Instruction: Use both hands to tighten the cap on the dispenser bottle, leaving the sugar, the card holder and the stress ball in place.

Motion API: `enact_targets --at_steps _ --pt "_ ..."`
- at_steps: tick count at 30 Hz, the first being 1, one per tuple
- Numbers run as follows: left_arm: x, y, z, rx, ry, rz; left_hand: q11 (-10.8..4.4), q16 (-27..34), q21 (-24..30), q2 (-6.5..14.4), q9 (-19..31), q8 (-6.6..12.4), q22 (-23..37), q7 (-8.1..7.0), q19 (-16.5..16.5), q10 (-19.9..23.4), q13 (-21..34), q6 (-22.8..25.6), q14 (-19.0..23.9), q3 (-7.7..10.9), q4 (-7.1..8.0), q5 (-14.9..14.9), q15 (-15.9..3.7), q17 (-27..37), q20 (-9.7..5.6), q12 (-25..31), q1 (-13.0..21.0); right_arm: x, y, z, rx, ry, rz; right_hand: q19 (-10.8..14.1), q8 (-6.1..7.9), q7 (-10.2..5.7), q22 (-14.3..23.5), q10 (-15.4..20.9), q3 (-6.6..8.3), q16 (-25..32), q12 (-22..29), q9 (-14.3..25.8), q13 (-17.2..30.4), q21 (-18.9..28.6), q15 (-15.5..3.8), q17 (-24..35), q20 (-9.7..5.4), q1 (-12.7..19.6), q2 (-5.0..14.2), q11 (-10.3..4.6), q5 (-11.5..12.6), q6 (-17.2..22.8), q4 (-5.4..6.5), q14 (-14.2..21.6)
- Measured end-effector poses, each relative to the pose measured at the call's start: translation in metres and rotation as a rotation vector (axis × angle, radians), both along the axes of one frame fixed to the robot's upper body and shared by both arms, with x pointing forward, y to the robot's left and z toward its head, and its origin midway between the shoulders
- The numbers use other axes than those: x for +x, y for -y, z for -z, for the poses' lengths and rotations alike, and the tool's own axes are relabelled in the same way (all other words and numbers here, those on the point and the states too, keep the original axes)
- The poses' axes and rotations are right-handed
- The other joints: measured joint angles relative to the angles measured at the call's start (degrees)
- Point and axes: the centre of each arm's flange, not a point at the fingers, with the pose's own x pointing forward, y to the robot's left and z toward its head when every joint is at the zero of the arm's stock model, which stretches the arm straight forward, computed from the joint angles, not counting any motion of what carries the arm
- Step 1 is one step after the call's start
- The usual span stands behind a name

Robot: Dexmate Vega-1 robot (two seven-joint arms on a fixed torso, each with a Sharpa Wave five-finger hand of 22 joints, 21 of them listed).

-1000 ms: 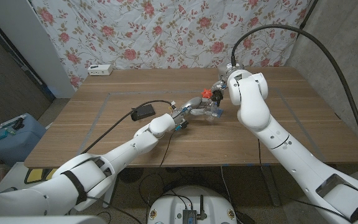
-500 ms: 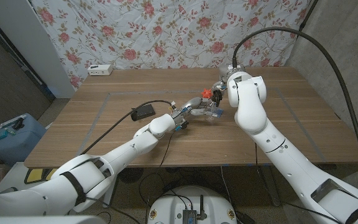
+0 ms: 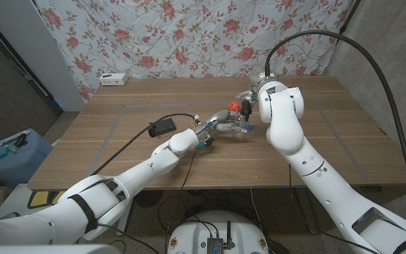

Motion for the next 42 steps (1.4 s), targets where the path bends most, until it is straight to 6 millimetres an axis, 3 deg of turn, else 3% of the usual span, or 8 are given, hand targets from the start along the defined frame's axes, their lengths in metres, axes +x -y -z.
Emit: enact_targets --at_steps 6,12,16,22,29,36,42 --pt "0.000 -0.001 0.000 0.000 0.002 0.001 0.14 0.0 0.0 0.0 0.0 -0.02 0.0 0.00 0.0 0.1 0.0 0.0 0.1 0.00 0.00 0.0 0.10 0.0 0.00 0.0 0.0 -0.005 0.000 -0.004 -0.006 0.017 0.003 -0.5 -3.92 -0.47 0.0 -1.4 -1.54 -1.1 -1.0 0.2 0.1 -0.2 0.66 0.2 0.46 -2.6 -0.34 1.26 0.5 -6.5 1.05 -0.7" --pt "-0.001 0.000 -0.001 -0.003 0.009 0.005 0.19 0.0 0.0 0.0 0.0 -0.03 0.0 0.00 0.0 0.2 0.0 0.0 0.4 0.19 -0.18 0.0 0.02 0.0 0.00 0.0 0.0 -0.013 0.006 -0.010 0.009 0.038 0.002 -2.6 -7.24 -1.50 0.0 -5.0 -1.84 -2.3 -1.6 0.6 0.3 -0.6 1.52 0.1 1.57 -2.0 -0.11 0.45 1.6 -12.1 0.73 -3.7" --pt "0.001 -0.003 -0.003 -0.008 0.012 0.000 0.19 0.0 0.0 0.0 0.0 -0.11 0.0 0.00 0.0 0.2 0.0 0.0 0.4 0.19 -0.19 0.0 0.02 -0.2 0.00 0.0 0.0 -0.017 0.008 -0.015 -0.011 0.057 -0.001 -3.9 -9.36 -2.64 0.0 -7.3 -1.60 -2.5 -1.6 0.7 0.5 -0.7 1.86 0.1 1.46 -0.4 -0.02 0.23 2.2 -16.1 -0.17 -5.0" --pt "0.000 -0.004 -0.004 -0.013 0.017 0.001 0.38 0.0 0.0 0.0 0.0 -0.20 0.0 0.00 0.0 0.4 0.0 0.0 0.4 0.19 -0.18 0.0 0.02 -0.2 0.00 0.0 0.0 -0.024 0.016 -0.022 -0.017 0.074 -0.005 -6.8 -12.08 -5.31 0.0 -11.6 -0.12 -2.7 -1.8 1.4 0.5 -0.7 1.67 0.1 1.44 4.7 1.04 -0.38 3.6 -22.2 -2.99 -8.5" --pt "-0.001 -0.006 -0.008 -0.004 0.023 0.013 0.18 0.2 0.0 0.0 0.0 0.01 0.0 0.00 0.0 0.6 0.0 0.0 0.9 0.18 -0.18 0.0 -0.10 -0.2 0.00 0.0 0.0 -0.026 0.020 -0.025 -0.037 0.062 -0.039 -7.8 -13.10 -7.71 0.0 -14.1 1.62 -2.7 -1.8 2.1 0.8 -0.7 1.51 0.1 1.46 9.0 2.32 -1.72 4.7 -26.0 -5.45 -10.4" --pt "0.000 -0.012 -0.014 0.016 0.025 0.031 0.18 0.2 0.0 0.0 0.0 0.01 0.0 0.00 0.0 0.6 0.0 0.0 0.9 0.17 -0.17 0.0 -0.10 -0.2 0.00 0.0 0.0 -0.030 0.026 -0.028 -0.058 0.070 -0.061 -8.6 -14.01 -8.07 0.0 -16.8 2.60 -2.7 -1.8 2.5 0.8 -0.7 1.31 0.1 1.29 13.1 2.04 -2.53 5.6 -29.2 -8.16 -12.1" --pt "0.001 -0.015 -0.018 0.031 0.024 0.046 0.18 0.2 0.0 0.0 0.0 0.00 0.0 0.00 0.0 0.6 0.0 0.0 0.9 0.17 -0.17 0.0 -0.10 -0.2 0.00 0.0 0.0 -0.033 0.032 -0.030 -0.083 0.081 -0.075 -9.1 -14.63 -8.24 0.0 -19.3 3.08 -2.7 -1.8 2.7 0.8 -0.7 1.02 0.1 1.32 15.8 1.63 -3.54 6.3 -31.4 -9.76 -13.5"
